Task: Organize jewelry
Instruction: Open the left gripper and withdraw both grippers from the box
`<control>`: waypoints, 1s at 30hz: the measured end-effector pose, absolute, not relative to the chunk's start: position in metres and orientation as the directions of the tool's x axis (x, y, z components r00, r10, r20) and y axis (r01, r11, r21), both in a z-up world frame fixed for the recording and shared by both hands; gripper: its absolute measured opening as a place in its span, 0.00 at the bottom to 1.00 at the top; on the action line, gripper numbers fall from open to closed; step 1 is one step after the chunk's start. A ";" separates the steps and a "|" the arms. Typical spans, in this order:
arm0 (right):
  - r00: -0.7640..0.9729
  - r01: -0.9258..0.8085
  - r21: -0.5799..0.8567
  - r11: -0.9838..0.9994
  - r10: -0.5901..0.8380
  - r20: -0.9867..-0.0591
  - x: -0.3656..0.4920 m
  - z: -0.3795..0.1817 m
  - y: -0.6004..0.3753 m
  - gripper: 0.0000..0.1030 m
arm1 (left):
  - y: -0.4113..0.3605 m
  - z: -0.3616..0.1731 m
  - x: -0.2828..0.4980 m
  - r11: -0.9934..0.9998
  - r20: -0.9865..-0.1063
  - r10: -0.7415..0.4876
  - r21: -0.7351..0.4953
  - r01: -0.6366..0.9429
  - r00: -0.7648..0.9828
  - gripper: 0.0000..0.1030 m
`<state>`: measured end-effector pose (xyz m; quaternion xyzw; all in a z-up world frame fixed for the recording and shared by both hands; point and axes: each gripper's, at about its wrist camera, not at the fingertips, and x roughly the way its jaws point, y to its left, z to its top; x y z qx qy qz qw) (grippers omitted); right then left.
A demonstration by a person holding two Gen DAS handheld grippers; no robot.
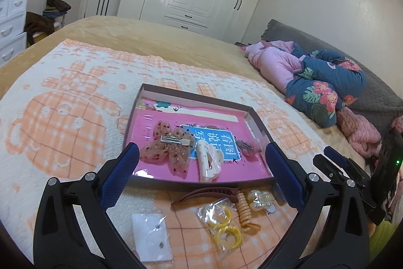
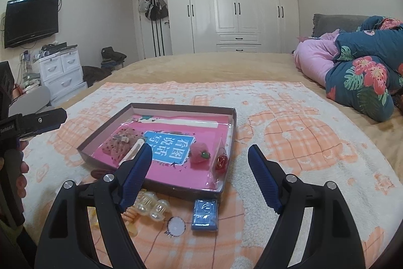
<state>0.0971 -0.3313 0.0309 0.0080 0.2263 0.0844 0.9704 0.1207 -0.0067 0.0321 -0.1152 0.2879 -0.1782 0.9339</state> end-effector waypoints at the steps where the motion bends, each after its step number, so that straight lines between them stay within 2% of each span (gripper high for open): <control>1: 0.883 -0.163 0.052 0.985 0.169 -0.438 0.095 0.030 -0.331 0.74 | -0.006 0.032 0.119 0.911 -0.498 -0.397 -0.317 0.265 0.771 0.89; 14: 0.868 -0.185 0.034 0.982 0.179 -0.464 0.072 0.021 -0.329 0.74 | -0.001 0.029 0.098 0.913 -0.508 -0.395 -0.313 0.263 0.765 0.89; 30: 0.865 -0.152 0.021 0.988 0.143 -0.480 0.050 0.006 -0.342 0.74 | -0.029 0.017 0.076 0.902 -0.517 -0.428 -0.300 0.311 0.742 0.89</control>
